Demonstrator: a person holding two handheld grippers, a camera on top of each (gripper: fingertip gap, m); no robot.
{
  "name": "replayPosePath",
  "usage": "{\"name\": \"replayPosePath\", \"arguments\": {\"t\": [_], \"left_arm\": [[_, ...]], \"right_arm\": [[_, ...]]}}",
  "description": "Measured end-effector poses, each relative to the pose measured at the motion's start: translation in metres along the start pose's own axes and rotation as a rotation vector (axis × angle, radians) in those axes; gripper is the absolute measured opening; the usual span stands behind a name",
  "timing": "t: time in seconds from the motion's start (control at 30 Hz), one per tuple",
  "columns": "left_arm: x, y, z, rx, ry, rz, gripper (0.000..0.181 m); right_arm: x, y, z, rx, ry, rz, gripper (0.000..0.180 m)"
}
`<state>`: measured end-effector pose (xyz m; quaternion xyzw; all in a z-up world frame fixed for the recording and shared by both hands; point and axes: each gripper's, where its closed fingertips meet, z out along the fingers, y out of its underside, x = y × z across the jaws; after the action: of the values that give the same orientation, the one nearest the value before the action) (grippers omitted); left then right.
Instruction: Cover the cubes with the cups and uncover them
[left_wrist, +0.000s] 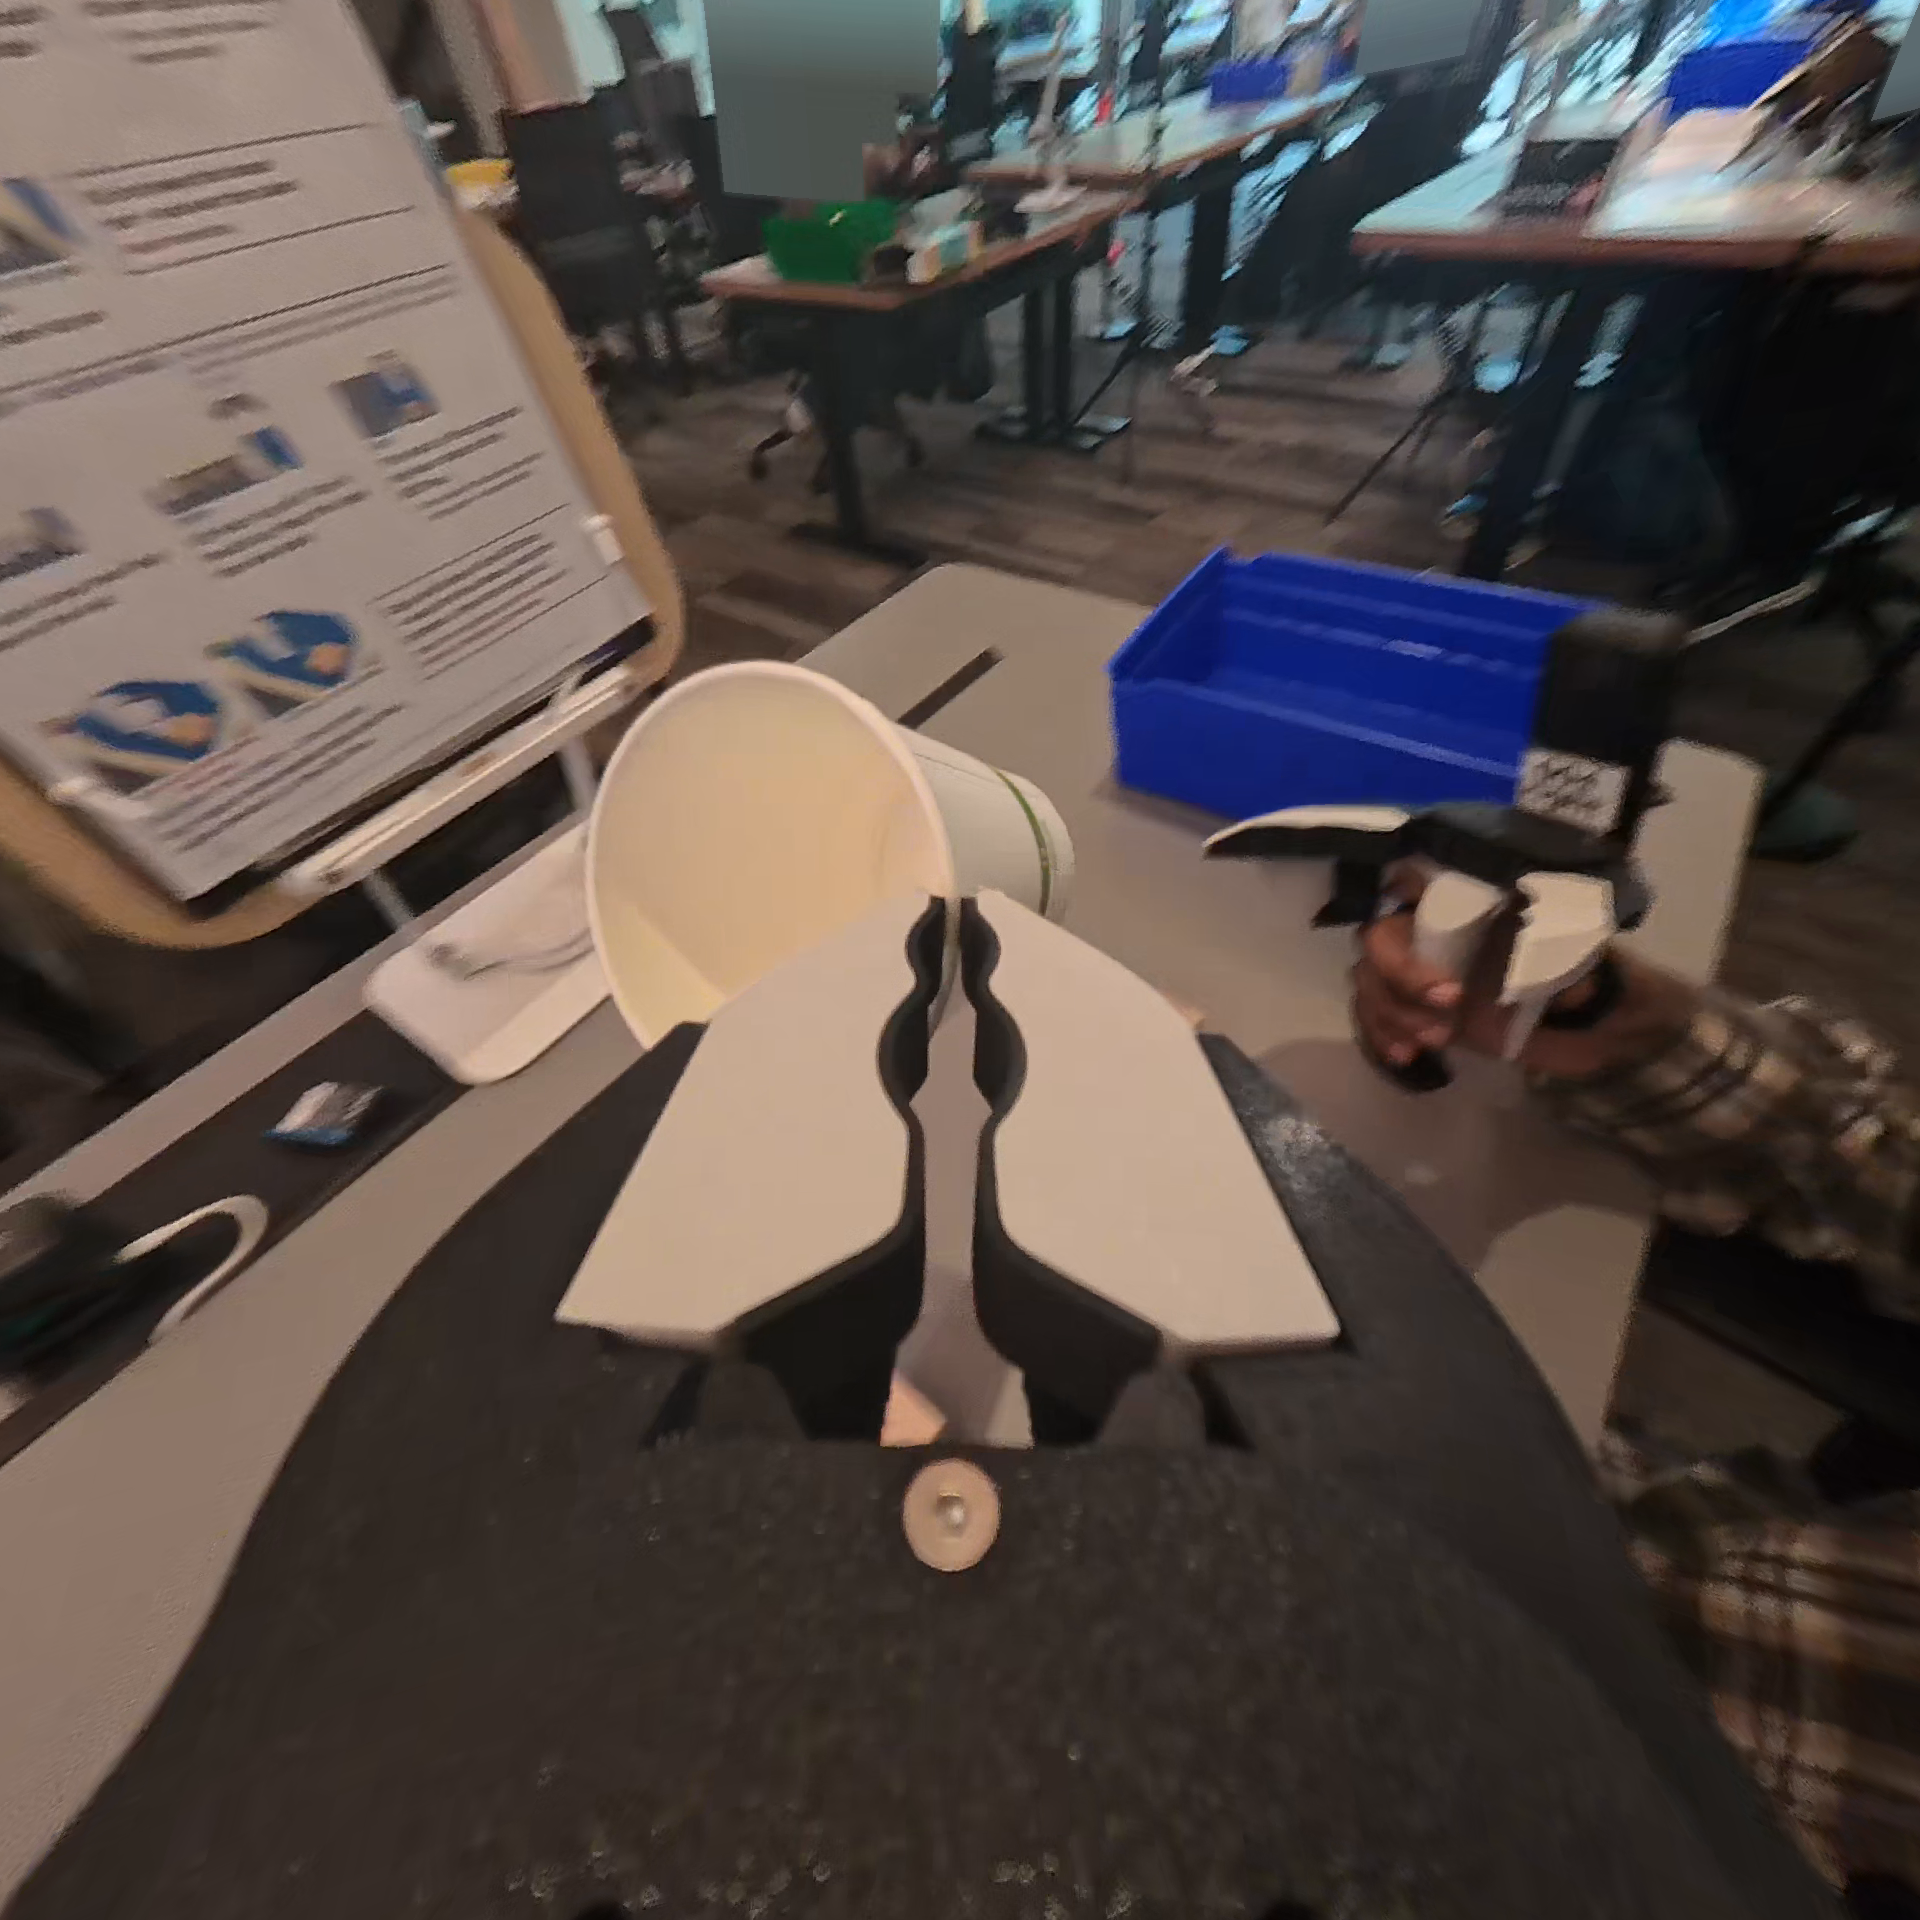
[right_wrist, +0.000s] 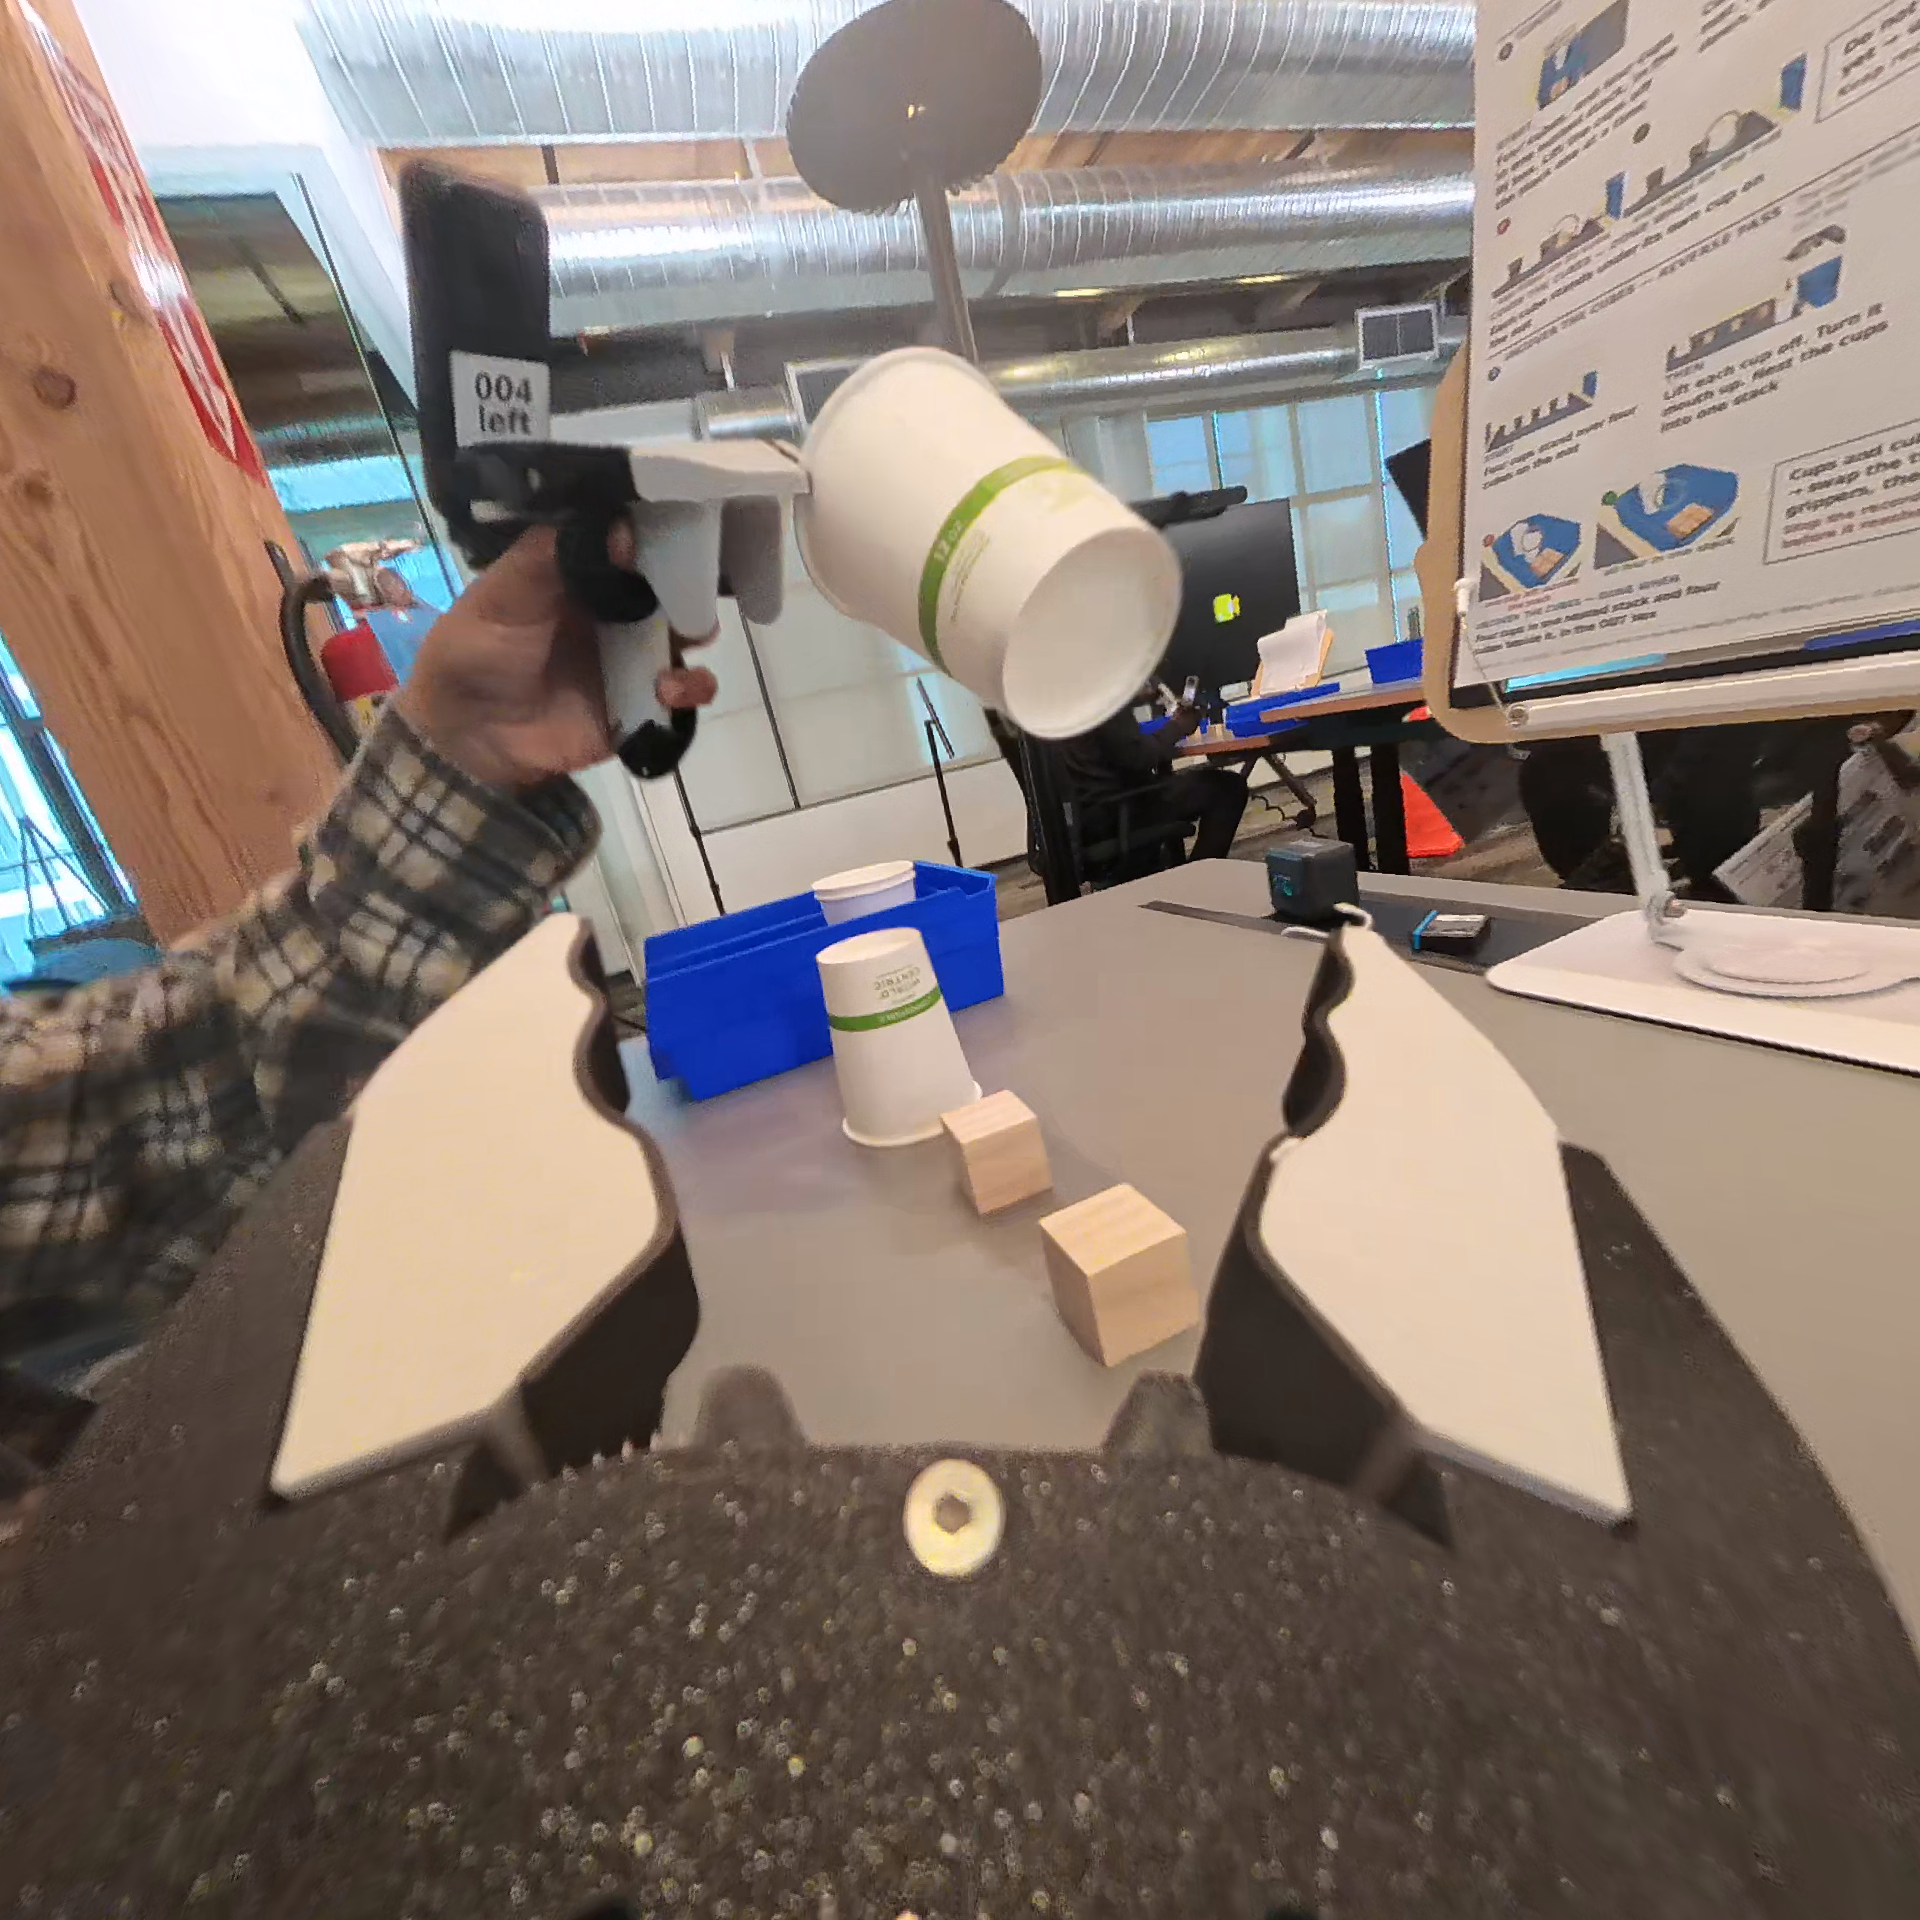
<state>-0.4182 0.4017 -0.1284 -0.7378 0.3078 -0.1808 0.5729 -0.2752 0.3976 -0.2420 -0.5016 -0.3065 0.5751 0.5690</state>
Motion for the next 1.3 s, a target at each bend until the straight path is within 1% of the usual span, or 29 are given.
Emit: {"name": "replayPosePath", "arguments": {"t": [0.1,0.2,0.3,0.43,0.5,0.57,0.63,0.67,0.8,0.83,0.97,1.03,1.13,1.17,1.3], "left_arm": [[0.040,-0.003,0.019,0.098,0.126,-0.062,0.002],[0.073,0.003,0.032,0.162,0.241,-0.131,0.002],[0.095,0.017,0.039,0.197,0.323,-0.203,0.002],[0.110,0.033,0.045,0.236,0.388,-0.286,0.002],[0.113,0.040,0.047,0.248,0.418,-0.324,0.002],[0.116,0.047,0.049,0.260,0.437,-0.352,0.002],[0.121,0.052,0.051,0.266,0.467,-0.373,0.002],[0.123,0.054,0.050,0.277,0.483,-0.385,0.002],[0.124,0.071,0.053,0.215,0.471,-0.343,0.002],[0.123,0.077,0.055,0.184,0.459,-0.331,0.008],[0.107,0.102,0.054,0.027,0.343,-0.224,0.049],[0.092,0.101,0.051,-0.020,0.274,-0.156,0.062],[0.086,0.086,0.047,-0.086,0.256,-0.052,0.083],[0.088,0.082,0.048,-0.118,0.266,-0.019,0.089],[0.109,0.086,0.062,-0.271,0.350,0.087,0.096]], "right_arm": [[-0.005,-0.001,0.005,0.036,-0.006,0.045,0.126],[-0.006,-0.002,0.008,0.038,-0.020,0.060,0.128],[-0.004,-0.005,0.006,0.037,-0.038,0.080,0.129],[-0.004,-0.005,0.002,0.022,-0.081,0.124,0.128],[-0.006,-0.003,0.001,-0.001,-0.110,0.131,0.124],[-0.009,0.000,0.001,-0.028,-0.141,0.145,0.115],[-0.014,0.001,0.000,-0.050,-0.190,0.151,0.096],[-0.015,0.002,-0.001,-0.075,-0.202,0.153,0.090],[-0.011,0.003,-0.006,-0.215,-0.192,0.086,0.090],[-0.011,0.001,-0.007,-0.250,-0.195,0.061,0.090],[-0.005,-0.005,-0.013,-0.458,-0.188,-0.071,0.090],[-0.005,-0.006,-0.015,-0.583,-0.195,-0.145,0.090],[-0.008,-0.001,-0.017,-0.783,-0.233,-0.269,0.090],[-0.010,0.001,-0.018,-0.845,-0.250,-0.306,0.090],[-0.019,0.013,-0.016,-1.046,-0.321,-0.411,0.090]]}}
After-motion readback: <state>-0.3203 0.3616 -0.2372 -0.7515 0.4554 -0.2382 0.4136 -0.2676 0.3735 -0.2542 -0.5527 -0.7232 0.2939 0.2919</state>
